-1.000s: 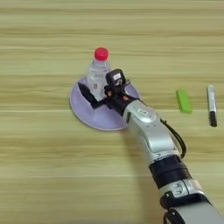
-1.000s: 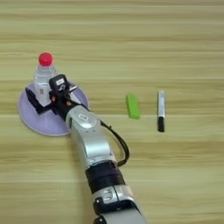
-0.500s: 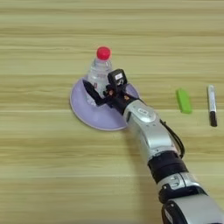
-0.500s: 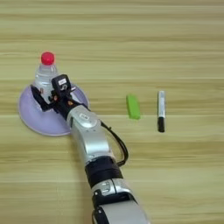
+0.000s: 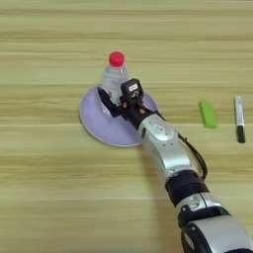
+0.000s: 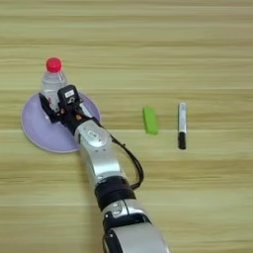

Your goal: Move the objects on the table

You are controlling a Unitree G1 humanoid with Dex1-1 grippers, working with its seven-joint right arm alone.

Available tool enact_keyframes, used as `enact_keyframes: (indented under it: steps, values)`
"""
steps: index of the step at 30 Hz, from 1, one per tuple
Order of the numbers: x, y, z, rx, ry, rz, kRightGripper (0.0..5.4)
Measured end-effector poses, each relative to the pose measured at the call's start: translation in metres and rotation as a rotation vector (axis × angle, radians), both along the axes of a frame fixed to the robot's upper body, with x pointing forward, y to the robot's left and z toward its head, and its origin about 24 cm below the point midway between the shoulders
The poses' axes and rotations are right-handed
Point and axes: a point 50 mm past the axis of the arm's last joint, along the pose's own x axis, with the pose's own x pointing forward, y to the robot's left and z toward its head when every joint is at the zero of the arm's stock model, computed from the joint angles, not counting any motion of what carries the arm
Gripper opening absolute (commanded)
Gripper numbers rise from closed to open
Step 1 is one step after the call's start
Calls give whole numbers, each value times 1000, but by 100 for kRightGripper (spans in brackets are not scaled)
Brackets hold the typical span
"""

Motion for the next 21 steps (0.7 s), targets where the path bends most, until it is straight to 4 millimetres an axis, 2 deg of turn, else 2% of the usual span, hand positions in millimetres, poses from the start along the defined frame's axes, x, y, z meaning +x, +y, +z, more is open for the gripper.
enact_keyframes:
  steps: [13,17,21]
  values:
    - [3,-8,18,15,-95,-68,316]
    - [2,-12,28,46,-136,-89,316]
    - [2,-24,42,77,-190,-151,316]
